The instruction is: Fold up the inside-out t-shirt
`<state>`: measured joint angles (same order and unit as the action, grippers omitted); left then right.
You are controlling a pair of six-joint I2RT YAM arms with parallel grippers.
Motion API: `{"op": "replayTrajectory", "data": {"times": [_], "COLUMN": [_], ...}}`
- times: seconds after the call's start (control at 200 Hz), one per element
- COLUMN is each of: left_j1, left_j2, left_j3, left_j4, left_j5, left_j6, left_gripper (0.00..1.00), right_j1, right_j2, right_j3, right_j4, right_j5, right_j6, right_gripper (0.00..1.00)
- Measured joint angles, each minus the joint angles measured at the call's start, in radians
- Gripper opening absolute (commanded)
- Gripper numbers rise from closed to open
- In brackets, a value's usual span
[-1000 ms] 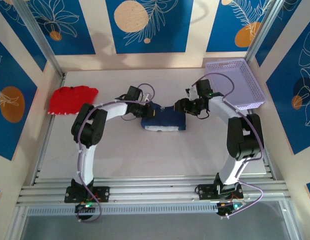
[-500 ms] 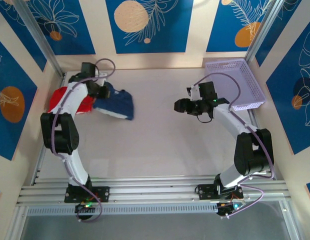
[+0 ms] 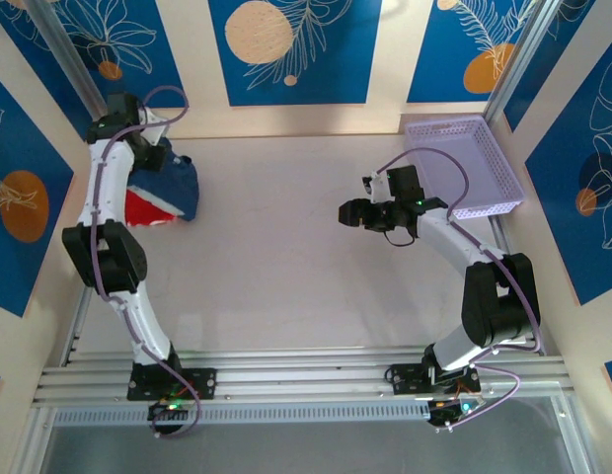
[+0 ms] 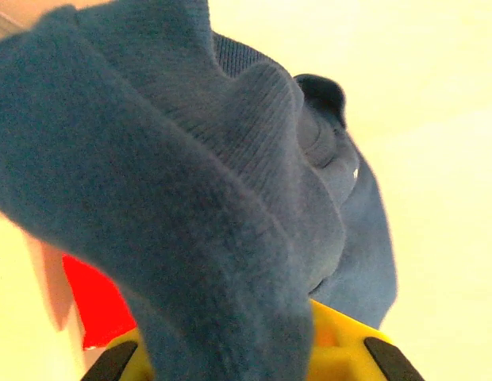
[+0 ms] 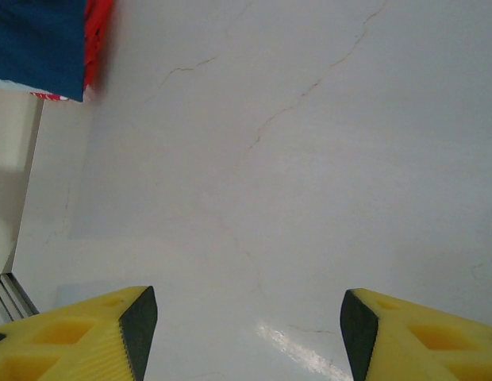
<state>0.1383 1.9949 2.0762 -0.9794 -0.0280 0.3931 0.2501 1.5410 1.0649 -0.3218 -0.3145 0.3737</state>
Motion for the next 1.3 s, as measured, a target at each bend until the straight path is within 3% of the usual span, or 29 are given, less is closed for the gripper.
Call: {"op": "replayTrajectory", "data": {"times": [0.285,0.345,0.42,0.55,0.655,0.74,0.805,0.895,1.04,1.125,1.3], "left_j1": [0.063,0.076,0.09,0.101,0.102,0.101,0.098,0.087,0.03,-0.016,-0.096], "left_j2": [0.156,0.195,0.257,0.386,0.418,0.381,0.278,0.019,-0.503,-0.733,-0.943], "left_j3": [0.151,0.162,0.187,0.305,0.343,0.32,0.187,-0.163,-0.743,-1.007,-1.486], "left_j4": [-0.021,-0.016,-0.002,-0.014,-0.033,-0.034,0.01,0.128,0.41,0.575,0.928], "left_j5": [-0.108,-0.166,-0.251,-0.37,-0.402,-0.391,-0.352,-0.267,-0.136,-0.103,-0.11], "left_j6": [0.01,0.01,0.004,-0.039,-0.115,-0.186,-0.251,-0.355,-0.516,-0.576,-0.592], "left_gripper": [0.02,0.14,0.4,0.7,0.83,0.88,0.95,1.0,1.0,1.0,1.0], "right_j1": [0.011,0.017,0.027,0.045,0.055,0.072,0.085,0.104,0.126,0.127,0.066], "right_j2": [0.003,0.009,0.019,0.025,0.019,-0.01,-0.051,-0.14,-0.283,-0.332,-0.354], "right_j3": [0.0,0.0,0.001,0.008,0.016,0.015,0.009,-0.034,-0.15,-0.212,-0.429], "right_j4": [-0.011,-0.015,-0.024,-0.048,-0.065,-0.093,-0.101,-0.087,-0.036,0.016,0.301], "right_j5": [0.013,0.02,0.028,0.057,0.113,0.21,0.309,0.449,0.658,0.76,0.854], "right_j6": [0.0,-0.001,-0.001,0.0,-0.005,-0.025,-0.051,-0.095,-0.144,-0.164,-0.255], "right_gripper": [0.65,0.65,0.65,0.65,0.68,0.72,0.79,0.9,0.94,0.94,1.0]}}
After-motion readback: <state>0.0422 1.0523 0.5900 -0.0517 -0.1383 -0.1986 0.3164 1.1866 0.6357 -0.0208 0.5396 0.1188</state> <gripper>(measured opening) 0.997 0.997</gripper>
